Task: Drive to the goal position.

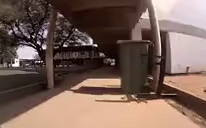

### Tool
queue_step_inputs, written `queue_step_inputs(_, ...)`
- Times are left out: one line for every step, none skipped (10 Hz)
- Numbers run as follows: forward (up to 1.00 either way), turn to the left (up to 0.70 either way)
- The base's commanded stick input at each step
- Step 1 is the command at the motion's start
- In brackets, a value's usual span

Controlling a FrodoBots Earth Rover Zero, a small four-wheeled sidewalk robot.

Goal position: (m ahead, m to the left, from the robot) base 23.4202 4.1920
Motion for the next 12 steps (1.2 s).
queue_step_inputs(0.50,0.17)
queue_step_inputs(0.50,0.00)
queue_step_inputs(0.50,0.00)
queue_step_inputs(0.50,0.00)
queue_step_inputs(0.50,0.00)
queue_step_inputs(0.50,0.00)
queue_step_inputs(0.50,0.00)
queue_step_inputs(0.50,0.00)
queue_step_inputs(0.50,0.00)
queue_step_inputs(0.50,0.00)
queue_step_inputs(0.50,0.00)
queue_step_inputs(0.50,0.00)
